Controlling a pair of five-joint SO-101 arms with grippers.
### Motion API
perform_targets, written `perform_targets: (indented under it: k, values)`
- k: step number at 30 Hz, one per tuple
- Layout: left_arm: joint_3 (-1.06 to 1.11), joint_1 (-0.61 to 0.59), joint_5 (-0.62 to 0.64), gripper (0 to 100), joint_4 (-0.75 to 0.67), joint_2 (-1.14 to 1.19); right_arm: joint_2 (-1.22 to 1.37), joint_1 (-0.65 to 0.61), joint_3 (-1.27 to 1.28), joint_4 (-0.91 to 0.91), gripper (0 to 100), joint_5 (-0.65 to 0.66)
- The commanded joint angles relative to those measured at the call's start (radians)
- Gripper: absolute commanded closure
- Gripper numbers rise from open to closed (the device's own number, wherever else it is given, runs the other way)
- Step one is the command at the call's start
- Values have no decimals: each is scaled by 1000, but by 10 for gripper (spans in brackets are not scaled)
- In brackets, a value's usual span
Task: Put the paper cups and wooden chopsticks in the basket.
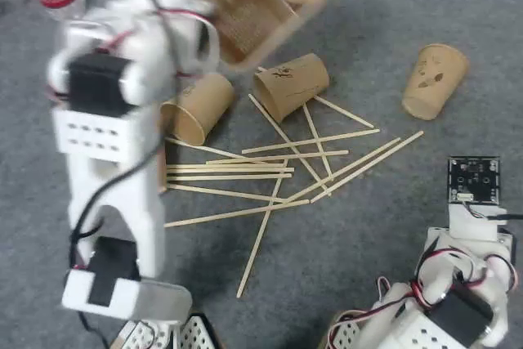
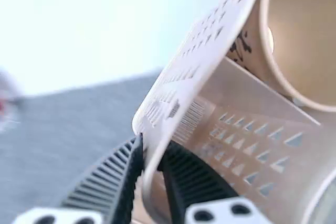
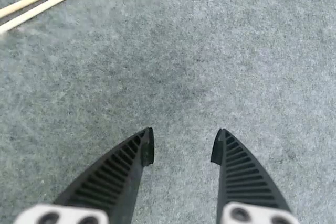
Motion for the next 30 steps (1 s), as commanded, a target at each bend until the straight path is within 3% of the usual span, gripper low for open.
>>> perform_targets:
  k: [1, 6, 12, 26, 30]
  values:
    - [4, -181, -54, 990, -160, 58, -7, 7, -6, -19, 811, -14]
    - [2, -322, -63, 990, -238, 221, -7, 7, -6, -21, 812, -12]
    - [4, -371, -124, 990, -229, 396, -7, 2, -6, -21, 812, -12]
    - [-219, -224, -307, 990, 235, 552, -7, 2, -5, -22, 812, -8]
    - [-298, -216, -318, 990, 288, 583, -7, 5, -5, -22, 812, -6]
